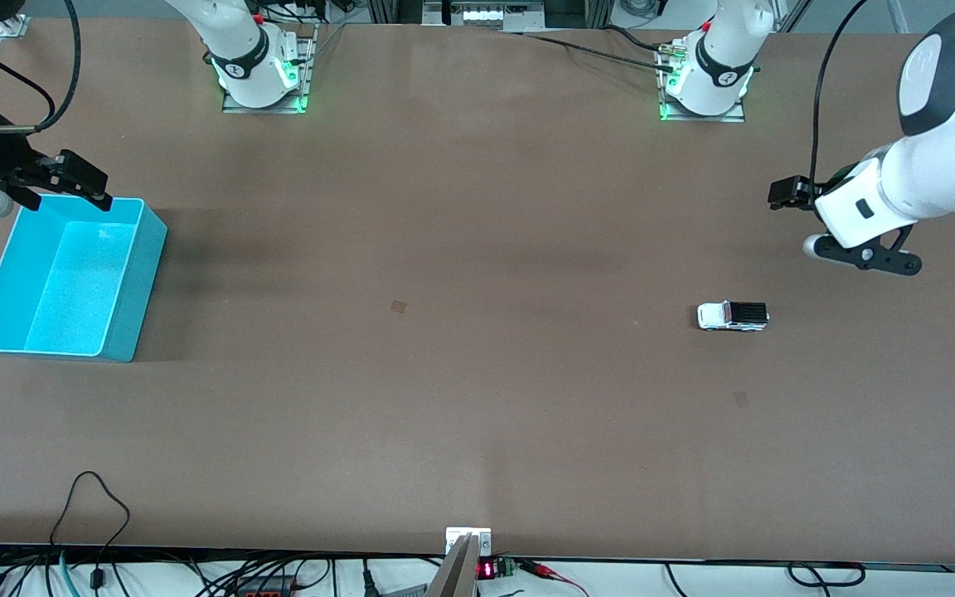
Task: Wind and store white jeep toy
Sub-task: 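Move the left gripper down over the white toy jeep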
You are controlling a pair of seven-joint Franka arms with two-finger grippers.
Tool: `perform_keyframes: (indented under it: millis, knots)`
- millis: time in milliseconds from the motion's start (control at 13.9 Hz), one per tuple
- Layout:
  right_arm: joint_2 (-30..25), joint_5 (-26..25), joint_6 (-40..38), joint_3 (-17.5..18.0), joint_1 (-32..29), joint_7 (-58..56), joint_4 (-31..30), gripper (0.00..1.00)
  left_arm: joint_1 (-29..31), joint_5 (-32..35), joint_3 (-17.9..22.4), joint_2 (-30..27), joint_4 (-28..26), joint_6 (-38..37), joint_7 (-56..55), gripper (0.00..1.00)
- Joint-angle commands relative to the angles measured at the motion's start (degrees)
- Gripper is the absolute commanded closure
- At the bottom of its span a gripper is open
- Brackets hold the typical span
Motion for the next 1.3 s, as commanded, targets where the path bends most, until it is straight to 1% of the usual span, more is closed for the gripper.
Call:
perform_keyframes:
  millis: [0,144,216,432,576,792,936,1152,1223]
  knots:
    - [-0.15,0.87,-1.20,0.13,-0.20,-0.97,0.85,0.00,1.07,1.25,0.09,2.82,1.76,1.48,14.53,0.00]
    - [-0.15,0.95,-1.20,0.13,-0.20,-0.97,0.85,0.00,2.47,1.25,0.00,4.23,1.24,3.57,22.19,0.00]
    - [-0.15,0.87,-1.20,0.13,-0.11,-0.97,0.93,0.00,3.00,1.26,0.00,4.84,-0.85,6.11,28.41,0.00]
    - [-0.15,0.95,-1.20,0.13,-0.11,-0.97,0.85,0.00,4.59,1.52,0.09,5.55,-10.59,21.47,43.81,0.00]
    - [-0.15,0.95,-1.20,0.13,-0.11,-0.97,0.85,0.00,5.12,1.61,0.09,5.47,-17.63,31.93,48.05,0.00]
    - [-0.15,0.95,-1.20,0.22,-0.02,-0.97,0.85,0.00,5.12,1.78,0.00,7.30,-24.76,45.03,57.70,0.00]
    - [-0.24,0.95,-1.20,0.22,-0.02,-0.97,0.76,0.00,5.12,1.78,0.00,8.71,-27.66,51.98,62.90,0.00]
    - [-0.15,0.95,-1.12,0.31,0.07,-0.88,0.85,0.00,5.21,1.78,0.09,13.63,-28.38,60.61,70.20,0.00]
    - [-0.15,0.95,-1.12,0.31,0.07,-0.88,0.76,0.00,5.21,1.78,0.00,13.99,-29.43,62.63,70.82,0.00]
